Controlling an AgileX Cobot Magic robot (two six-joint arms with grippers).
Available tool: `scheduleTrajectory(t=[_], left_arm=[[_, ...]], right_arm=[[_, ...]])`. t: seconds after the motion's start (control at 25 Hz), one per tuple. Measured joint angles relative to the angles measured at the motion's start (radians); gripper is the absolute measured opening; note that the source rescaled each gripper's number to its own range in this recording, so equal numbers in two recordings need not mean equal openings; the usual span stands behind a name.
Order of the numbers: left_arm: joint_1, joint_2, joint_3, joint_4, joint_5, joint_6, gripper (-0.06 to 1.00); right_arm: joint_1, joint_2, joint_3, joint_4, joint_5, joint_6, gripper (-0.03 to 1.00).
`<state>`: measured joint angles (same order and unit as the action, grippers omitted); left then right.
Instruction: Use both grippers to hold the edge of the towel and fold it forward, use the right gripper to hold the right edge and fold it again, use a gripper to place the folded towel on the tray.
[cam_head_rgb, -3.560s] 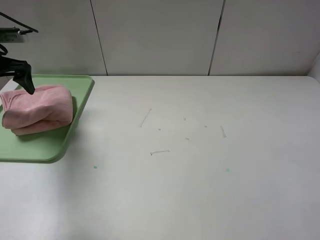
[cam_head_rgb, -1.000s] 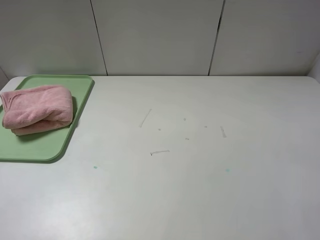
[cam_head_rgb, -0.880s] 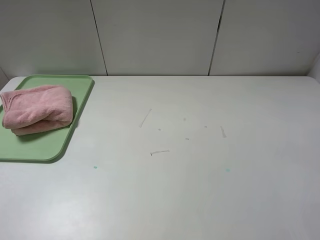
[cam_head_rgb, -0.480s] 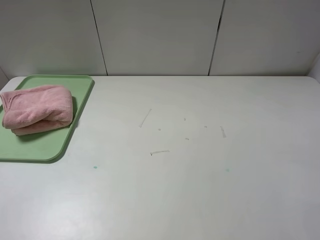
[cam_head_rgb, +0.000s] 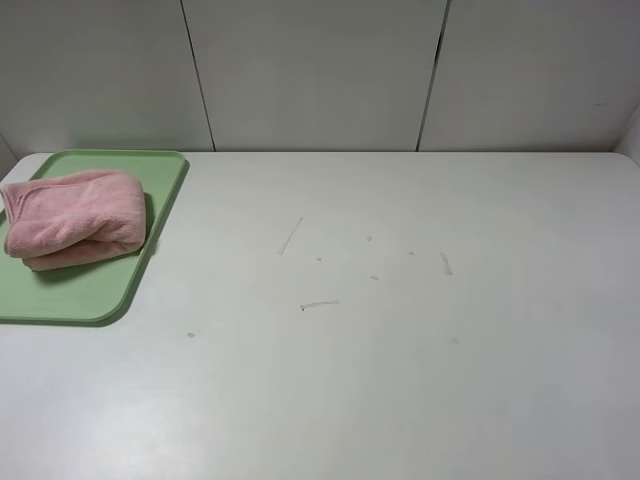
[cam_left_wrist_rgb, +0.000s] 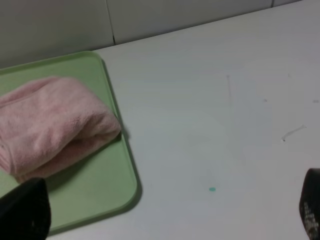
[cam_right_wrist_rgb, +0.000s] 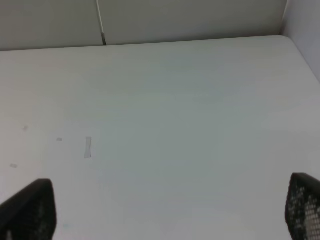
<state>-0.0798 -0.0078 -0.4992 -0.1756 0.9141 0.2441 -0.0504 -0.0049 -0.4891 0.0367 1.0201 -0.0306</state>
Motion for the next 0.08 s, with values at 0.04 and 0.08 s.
scheduleTrajectory(t=[0.04,0.08], left_arm=[[0.000,0.000,0.000,0.000,0.000,0.000,1.00],[0.000,0.000,0.000,0.000,0.000,0.000,1.00]], right_arm=[[0.000,0.000,0.000,0.000,0.000,0.000,1.00],[0.000,0.000,0.000,0.000,0.000,0.000,1.00]])
